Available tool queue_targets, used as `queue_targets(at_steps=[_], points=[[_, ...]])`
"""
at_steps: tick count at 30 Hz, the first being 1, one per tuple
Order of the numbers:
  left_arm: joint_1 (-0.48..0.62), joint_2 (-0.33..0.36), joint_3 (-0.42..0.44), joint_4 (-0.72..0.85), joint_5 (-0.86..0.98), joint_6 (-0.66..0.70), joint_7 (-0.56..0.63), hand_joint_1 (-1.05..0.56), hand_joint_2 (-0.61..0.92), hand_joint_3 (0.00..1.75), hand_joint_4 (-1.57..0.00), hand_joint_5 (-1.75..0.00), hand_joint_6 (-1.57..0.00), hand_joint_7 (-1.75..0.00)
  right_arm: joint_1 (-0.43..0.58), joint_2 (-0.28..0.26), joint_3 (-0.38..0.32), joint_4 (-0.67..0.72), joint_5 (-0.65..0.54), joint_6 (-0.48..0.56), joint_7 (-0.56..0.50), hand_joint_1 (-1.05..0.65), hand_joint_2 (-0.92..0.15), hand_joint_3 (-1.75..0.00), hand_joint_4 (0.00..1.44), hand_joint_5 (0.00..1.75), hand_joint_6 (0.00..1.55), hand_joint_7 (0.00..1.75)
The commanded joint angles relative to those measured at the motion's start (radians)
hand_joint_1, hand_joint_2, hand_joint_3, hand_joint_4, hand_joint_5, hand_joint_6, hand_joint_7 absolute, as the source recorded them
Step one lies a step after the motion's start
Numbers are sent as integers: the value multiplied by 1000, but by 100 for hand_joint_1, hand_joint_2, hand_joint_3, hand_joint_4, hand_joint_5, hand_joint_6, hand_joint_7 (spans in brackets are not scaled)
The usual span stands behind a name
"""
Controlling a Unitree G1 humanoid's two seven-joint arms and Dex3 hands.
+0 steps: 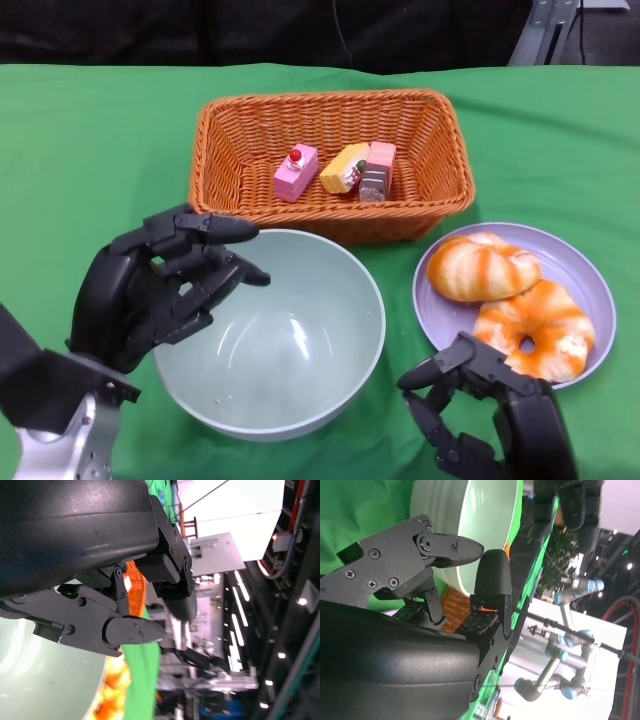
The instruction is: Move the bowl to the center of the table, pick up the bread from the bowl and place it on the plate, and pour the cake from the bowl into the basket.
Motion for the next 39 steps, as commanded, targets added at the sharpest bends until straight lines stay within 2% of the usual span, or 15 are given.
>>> queue_targets(at_steps=[1, 3, 5, 6, 8, 13, 17, 23, 27, 39], points=[[23, -22, 54, -58, 2, 94, -70, 2, 78, 73, -81, -163, -82, -141, -9, -11, -20, -22, 39, -17, 4, -23, -56, -79, 76, 151, 69, 124], [26, -36, 76, -79, 20, 129, -101, 4, 65, 96, -81, -167, -82, -148, -11, -12, -22, -41, 76, -15, 24, -23, -53, -83, 76, 150, 69, 124], [30, -44, 90, -107, 30, 172, -139, 1, 60, 101, -82, -169, -81, -151, -5, -16, -19, -93, 128, 9, 59, -22, -56, -81, 74, 151, 68, 124], [32, -45, 92, -128, 37, 199, -154, 2, 60, 102, -82, -169, -81, -151, 2, -20, -18, -138, 147, 34, 76, -23, -65, -65, 72, 151, 67, 123], [35, -45, 92, -175, 47, 261, -180, 3, 58, 106, -85, -167, -84, -148, 14, -29, -22, -220, 146, 78, 93, -25, -70, -55, 72, 151, 68, 123], [43, -60, 100, -242, 93, 305, -225, 3, 50, 123, -90, -163, -88, -143, 43, -49, -7, -358, 160, 159, 153, -27, -65, -64, 77, 147, 68, 123], [54, -71, 106, -257, 119, 307, -259, -3, 51, 117, -90, -164, -87, -144, 62, -53, 10, -406, 205, 192, 202, -24, -63, -69, 78, 147, 69, 122], [71, -80, 114, -308, 154, 357, -254, 1, 48, 128, -88, -163, -88, -140, 76, -48, 4, -432, 224, 210, 228, -23, -54, -83, 76, 149, 67, 125], [68, -87, 124, -309, 182, 360, -251, 2, 48, 128, -87, -164, -86, -140, 67, -44, -3, -426, 217, 214, 227, -24, -50, -90, 76, 149, 68, 125], [71, -112, 137, -315, 203, 366, -256, -1, 50, 127, -86, -166, -85, -141, 63, -46, -1, -423, 234, 218, 250, -25, -52, -88, 75, 151, 66, 126]])
